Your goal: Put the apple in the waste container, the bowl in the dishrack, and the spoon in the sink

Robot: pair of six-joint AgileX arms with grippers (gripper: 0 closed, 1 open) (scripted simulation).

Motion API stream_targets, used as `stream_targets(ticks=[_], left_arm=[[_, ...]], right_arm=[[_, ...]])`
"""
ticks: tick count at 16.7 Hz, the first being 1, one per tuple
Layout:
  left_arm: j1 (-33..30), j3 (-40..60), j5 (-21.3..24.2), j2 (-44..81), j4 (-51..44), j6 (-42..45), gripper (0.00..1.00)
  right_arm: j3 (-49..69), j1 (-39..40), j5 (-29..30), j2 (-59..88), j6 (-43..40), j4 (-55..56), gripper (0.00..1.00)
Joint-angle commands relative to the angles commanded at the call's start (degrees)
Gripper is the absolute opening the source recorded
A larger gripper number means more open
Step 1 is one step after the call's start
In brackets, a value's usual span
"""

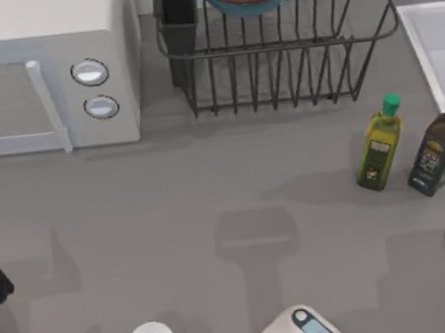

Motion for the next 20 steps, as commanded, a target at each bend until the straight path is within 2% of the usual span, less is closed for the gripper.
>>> stream_targets(ticks=[9,17,18,20], left_arm=[[0.0,0.0,0.0,0.0,0.0,0.0,1.0],[0.0,0.0,0.0,0.0,0.0,0.0,1.0],[0.0,0.0,0.0,0.0,0.0,0.0,1.0],[0.0,0.0,0.0,0.0,0.0,0.0,1.0]], right_arm=[[0.0,0.0,0.0,0.0,0.0,0.0,0.02],[0.0,0.0,0.0,0.0,0.0,0.0,0.0],[2.2,0.2,-0.4,-3.9,2.1,-6.0,0.0],[3.0,0.2,-0.4,-4.2,2.0,-6.9,0.0]])
